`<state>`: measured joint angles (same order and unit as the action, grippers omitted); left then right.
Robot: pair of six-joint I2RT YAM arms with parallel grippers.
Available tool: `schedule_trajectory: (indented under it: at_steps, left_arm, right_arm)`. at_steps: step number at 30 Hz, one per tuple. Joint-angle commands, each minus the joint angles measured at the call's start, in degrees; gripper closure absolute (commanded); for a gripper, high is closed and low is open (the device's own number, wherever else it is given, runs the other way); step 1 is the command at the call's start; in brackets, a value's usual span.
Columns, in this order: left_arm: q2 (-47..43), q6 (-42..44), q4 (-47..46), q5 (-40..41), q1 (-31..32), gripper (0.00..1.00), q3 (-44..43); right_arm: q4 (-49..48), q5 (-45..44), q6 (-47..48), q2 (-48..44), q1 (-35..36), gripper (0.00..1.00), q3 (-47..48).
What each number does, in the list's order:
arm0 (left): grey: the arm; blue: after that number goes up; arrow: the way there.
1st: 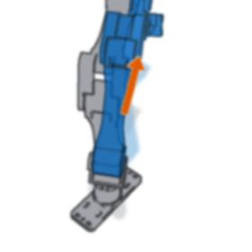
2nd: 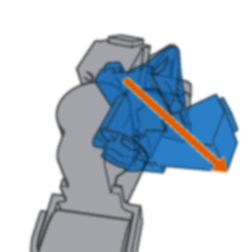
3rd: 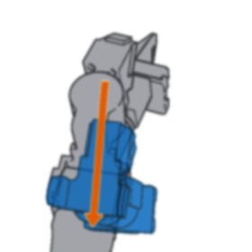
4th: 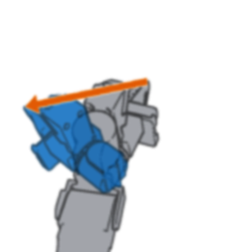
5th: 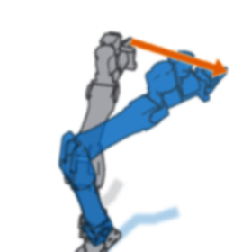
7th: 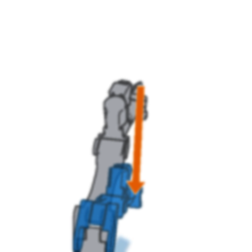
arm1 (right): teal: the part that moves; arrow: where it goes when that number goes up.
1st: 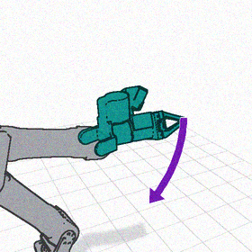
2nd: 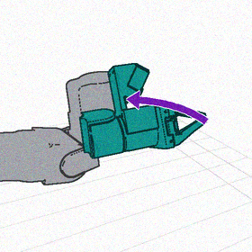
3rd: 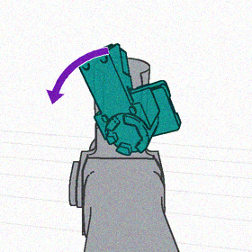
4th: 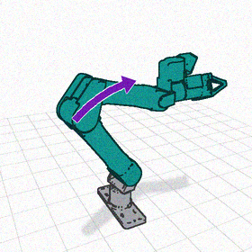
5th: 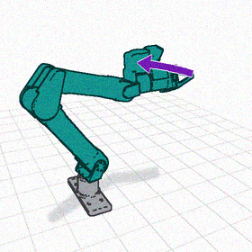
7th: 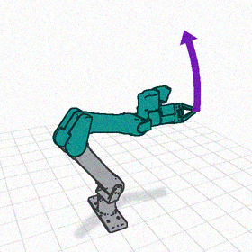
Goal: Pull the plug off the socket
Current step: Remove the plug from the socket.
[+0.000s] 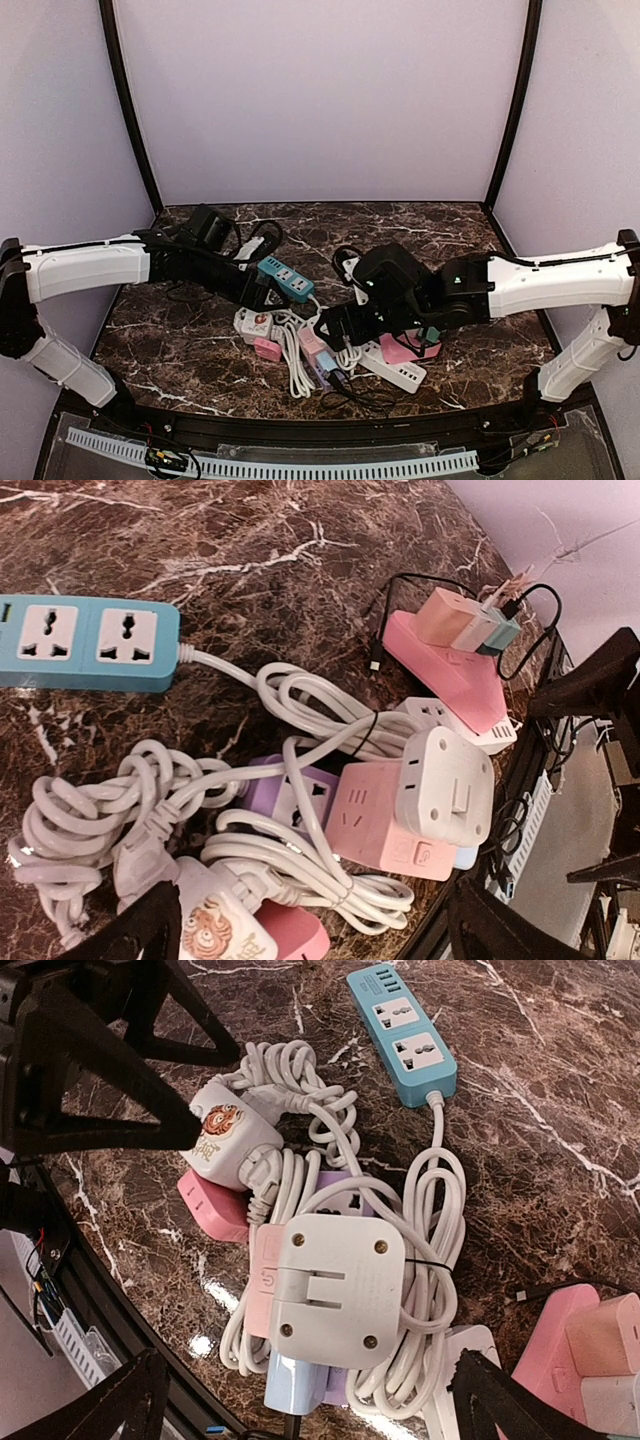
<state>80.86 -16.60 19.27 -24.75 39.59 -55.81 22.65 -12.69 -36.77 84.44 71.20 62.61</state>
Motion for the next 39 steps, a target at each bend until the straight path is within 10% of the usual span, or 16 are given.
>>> schedule_trajectory:
  at_steps: [1, 12, 39]
  left_arm:
    - [1.13, 3.0, -1.42, -5.5, 1.4, 0.13, -0.99]
    - [6.18, 3.35, -5.25, -10.11, 2.63, 0.38, 0.82]
    - [12.89, 2.37, -7.49, -12.69, 4.31, 0.6, 1.6]
  right_arm:
    - [-3.81, 6.18, -2.77, -0.24, -2.72, 0.04, -2.84]
    - [-12.11, 15.29, -4.99, 0.72, -7.76, 0.18, -7.05]
    - [-16.98, 19.05, -8.62, 4.76, -9.24, 0.25, -8.82]
